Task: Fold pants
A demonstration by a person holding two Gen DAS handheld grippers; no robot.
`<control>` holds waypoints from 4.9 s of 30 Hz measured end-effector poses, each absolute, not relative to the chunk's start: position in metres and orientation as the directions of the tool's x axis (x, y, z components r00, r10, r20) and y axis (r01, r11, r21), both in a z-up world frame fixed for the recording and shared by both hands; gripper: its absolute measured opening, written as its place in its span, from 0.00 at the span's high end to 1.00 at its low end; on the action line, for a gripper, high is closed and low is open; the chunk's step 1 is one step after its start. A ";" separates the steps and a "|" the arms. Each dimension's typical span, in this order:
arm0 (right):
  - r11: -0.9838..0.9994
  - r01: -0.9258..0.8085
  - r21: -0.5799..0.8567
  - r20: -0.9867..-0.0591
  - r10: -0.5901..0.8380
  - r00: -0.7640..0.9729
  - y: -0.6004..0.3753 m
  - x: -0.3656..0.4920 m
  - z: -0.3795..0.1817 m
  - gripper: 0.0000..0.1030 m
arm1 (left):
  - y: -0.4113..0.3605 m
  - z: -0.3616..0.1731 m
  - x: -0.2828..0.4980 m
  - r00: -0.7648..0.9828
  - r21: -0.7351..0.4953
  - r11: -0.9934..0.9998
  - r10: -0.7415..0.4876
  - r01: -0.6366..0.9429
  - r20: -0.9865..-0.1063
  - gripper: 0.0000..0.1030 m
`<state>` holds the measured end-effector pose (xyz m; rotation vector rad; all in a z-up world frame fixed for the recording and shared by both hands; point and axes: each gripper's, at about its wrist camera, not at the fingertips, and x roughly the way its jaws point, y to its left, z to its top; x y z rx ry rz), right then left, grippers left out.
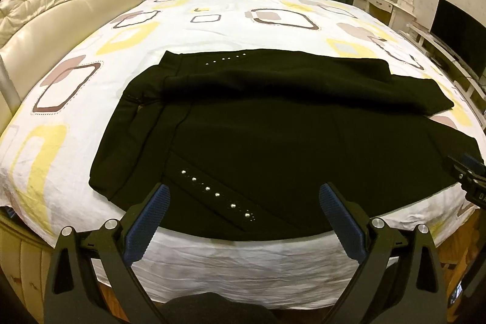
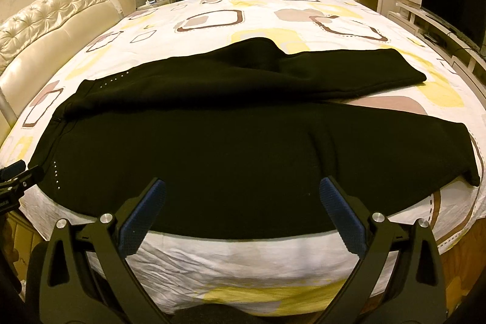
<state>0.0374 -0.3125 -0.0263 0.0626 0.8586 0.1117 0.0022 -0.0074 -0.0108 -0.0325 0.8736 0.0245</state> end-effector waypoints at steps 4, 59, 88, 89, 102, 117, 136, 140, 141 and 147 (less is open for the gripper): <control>0.993 -0.072 0.099 -0.752 0.122 0.647 -0.312 0.038 -0.027 0.02 | -0.007 -0.012 0.002 0.639 -0.025 0.999 0.008 -0.042 -0.769 0.05; 0.973 -0.128 0.190 -0.769 0.229 0.597 -0.313 0.043 -0.025 0.02 | -0.007 -0.010 0.002 0.638 -0.038 0.998 -0.002 -0.043 -0.770 0.05; 0.866 0.277 0.417 -0.825 0.232 0.515 -0.726 0.144 -0.074 0.40 | 0.000 -0.030 0.027 0.611 -0.022 0.995 0.040 -0.094 -0.791 0.05; 0.862 0.277 0.425 -0.821 0.237 0.520 -0.726 0.143 -0.074 0.48 | -0.001 -0.030 0.027 0.610 -0.020 0.996 0.041 -0.092 -0.791 0.05; 0.931 0.227 0.287 -0.803 0.105 0.587 -0.723 0.160 -0.047 0.92 | -0.007 -0.034 0.035 0.599 -0.039 0.994 0.031 -0.103 -0.800 0.05; 0.904 0.312 0.291 -0.793 0.045 0.608 -0.710 0.172 -0.037 0.68 | 0.045 -0.027 0.053 0.593 -0.046 0.996 0.010 -0.080 -0.805 0.05; 0.856 -0.430 0.286 -0.805 0.458 0.376 -0.342 0.326 -0.021 0.37 | 0.193 -0.022 0.228 0.507 -0.225 0.974 -0.182 -0.024 -0.842 0.05; 0.858 -0.438 0.267 -0.828 0.437 0.351 -0.321 0.338 -0.035 0.33 | 0.196 -0.043 0.263 0.450 -0.298 0.954 -0.263 -0.007 -0.853 0.05; 0.862 -0.434 0.263 -0.834 0.429 0.346 -0.317 0.344 -0.038 0.33 | 0.195 -0.048 0.269 0.432 -0.307 0.952 -0.277 0.002 -0.858 0.05; 0.864 -0.435 0.254 -0.850 0.414 0.326 -0.306 0.362 -0.047 0.32 | 0.193 -0.063 0.287 0.352 -0.370 0.928 -0.359 0.038 -0.864 0.07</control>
